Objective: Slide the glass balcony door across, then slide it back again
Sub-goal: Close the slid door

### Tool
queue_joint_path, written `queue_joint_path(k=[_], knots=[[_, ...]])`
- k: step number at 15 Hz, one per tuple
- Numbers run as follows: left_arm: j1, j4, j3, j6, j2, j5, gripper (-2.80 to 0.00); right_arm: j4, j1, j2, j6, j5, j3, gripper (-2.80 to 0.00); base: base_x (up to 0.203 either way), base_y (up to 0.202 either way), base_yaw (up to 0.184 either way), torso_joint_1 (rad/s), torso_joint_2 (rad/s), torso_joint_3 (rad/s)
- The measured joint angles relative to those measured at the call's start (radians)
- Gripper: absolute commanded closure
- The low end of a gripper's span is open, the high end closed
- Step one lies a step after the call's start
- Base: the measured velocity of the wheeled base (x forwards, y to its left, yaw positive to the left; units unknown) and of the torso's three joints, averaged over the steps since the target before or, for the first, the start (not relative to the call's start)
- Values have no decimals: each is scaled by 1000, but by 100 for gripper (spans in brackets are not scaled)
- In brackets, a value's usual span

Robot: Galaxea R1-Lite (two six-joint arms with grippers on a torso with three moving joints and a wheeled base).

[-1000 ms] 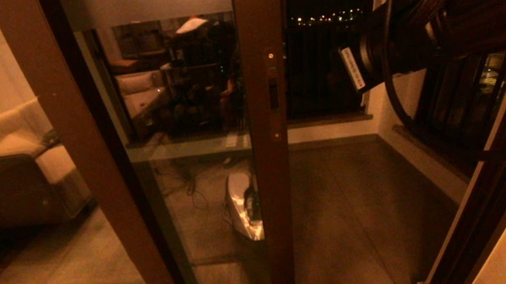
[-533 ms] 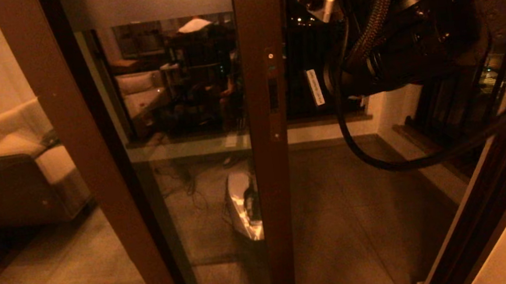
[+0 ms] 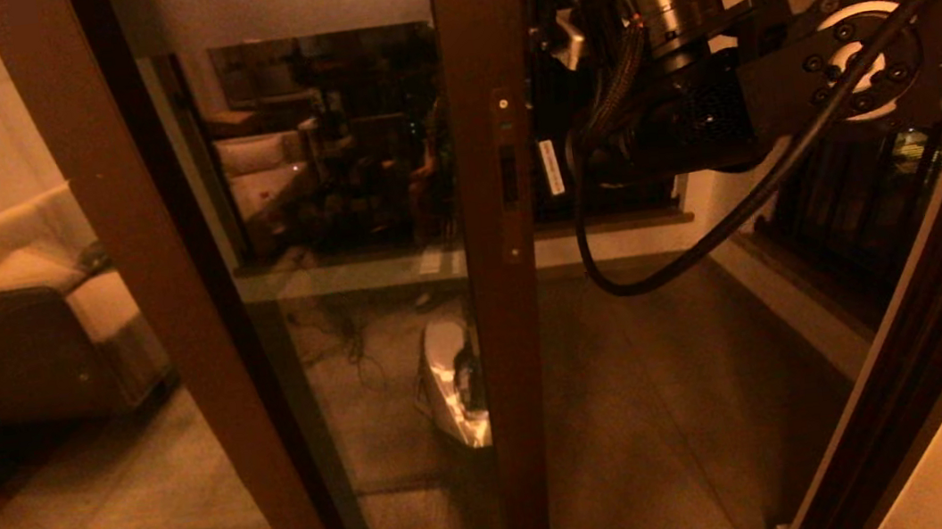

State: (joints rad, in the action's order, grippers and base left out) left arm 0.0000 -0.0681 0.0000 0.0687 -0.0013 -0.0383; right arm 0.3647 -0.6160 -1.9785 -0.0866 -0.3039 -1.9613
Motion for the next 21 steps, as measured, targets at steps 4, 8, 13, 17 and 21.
queue_joint_path(k=[4,8,13,17,21], knots=[[0,0,0,0,0,0,0,-21,27,-12,11,-1,0,0,0,0,0,0,0,0],[0,0,0,0,0,0,0,-70,29,-31,11,-2,0,-280,0,0,0,0,0,0],[0,0,0,0,0,0,0,-66,29,-28,12,0,5,-280,0,0,0,0,0,0],[0,0,0,0,0,0,0,-83,28,-35,11,-4,1,-280,0,0,0,0,0,0],[0,0,0,0,0,-1,0,-147,37,-71,11,-4,-3,-280,0,0,0,0,0,0]])
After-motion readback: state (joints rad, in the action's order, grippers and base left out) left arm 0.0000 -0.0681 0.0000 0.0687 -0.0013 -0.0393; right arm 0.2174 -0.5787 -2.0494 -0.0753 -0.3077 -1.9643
